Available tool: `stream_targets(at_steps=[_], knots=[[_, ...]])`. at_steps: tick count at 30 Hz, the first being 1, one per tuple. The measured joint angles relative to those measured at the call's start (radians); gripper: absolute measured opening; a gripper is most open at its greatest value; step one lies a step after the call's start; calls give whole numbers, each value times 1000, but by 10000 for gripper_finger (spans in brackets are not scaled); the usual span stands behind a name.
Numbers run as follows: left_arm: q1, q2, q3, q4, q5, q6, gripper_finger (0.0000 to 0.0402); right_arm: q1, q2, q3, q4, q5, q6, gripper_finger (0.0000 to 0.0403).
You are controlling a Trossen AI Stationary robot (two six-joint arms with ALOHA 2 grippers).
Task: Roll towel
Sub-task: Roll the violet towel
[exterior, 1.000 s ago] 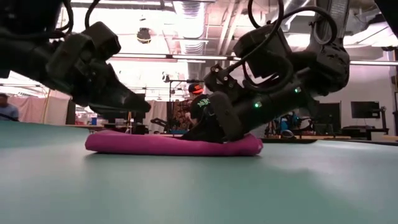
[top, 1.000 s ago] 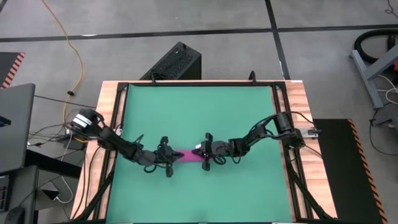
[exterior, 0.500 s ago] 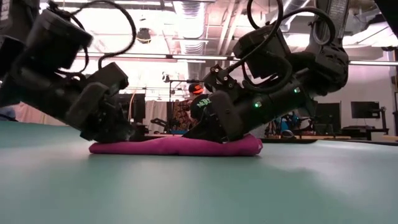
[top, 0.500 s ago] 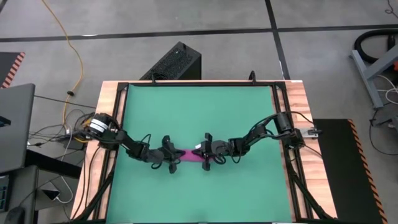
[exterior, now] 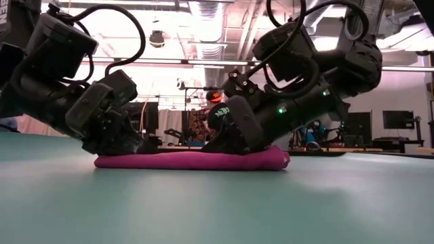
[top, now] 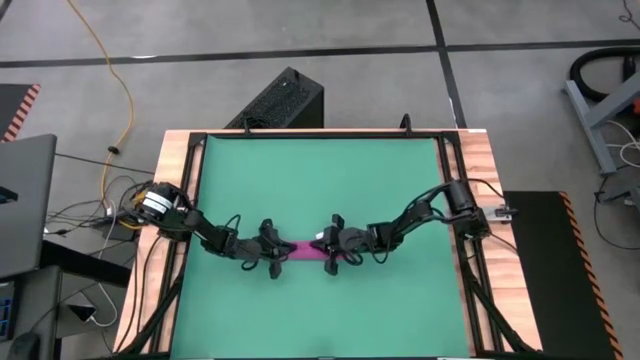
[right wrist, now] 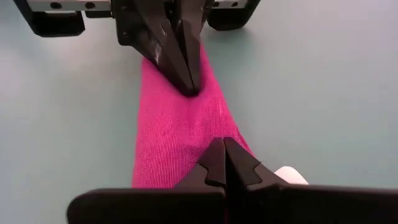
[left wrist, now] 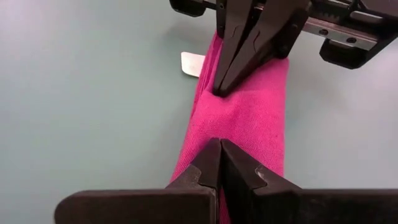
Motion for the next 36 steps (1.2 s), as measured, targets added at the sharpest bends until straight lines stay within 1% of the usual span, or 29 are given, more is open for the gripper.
stream_targets(at_steps=[4, 9, 13, 18, 24, 26, 30, 36], knots=[[4, 1, 9, -7, 4, 0, 0, -3, 3, -6, 90, 0, -16, 10], [4, 1, 10, -8, 8, 0, 0, -8, -2, -6, 129, 22, -29, 10], [4, 2, 10, -9, 8, -2, 0, -3, -25, -8, 153, 29, -70, 10], [4, 2, 10, -8, 9, -2, 0, 0, -121, -26, 110, 45, -92, 10], [4, 3, 10, -7, 8, -1, 0, 46, -262, -141, 148, 46, -82, 10], [4, 3, 10, -6, 8, 0, 0, 73, -282, -184, 181, 73, -78, 10], [4, 3, 10, -2, 8, 3, 0, 98, -257, -236, 211, 136, -29, 10], [4, 3, 11, 0, 8, 4, 0, 71, -94, -235, 342, 137, 46, 10]])
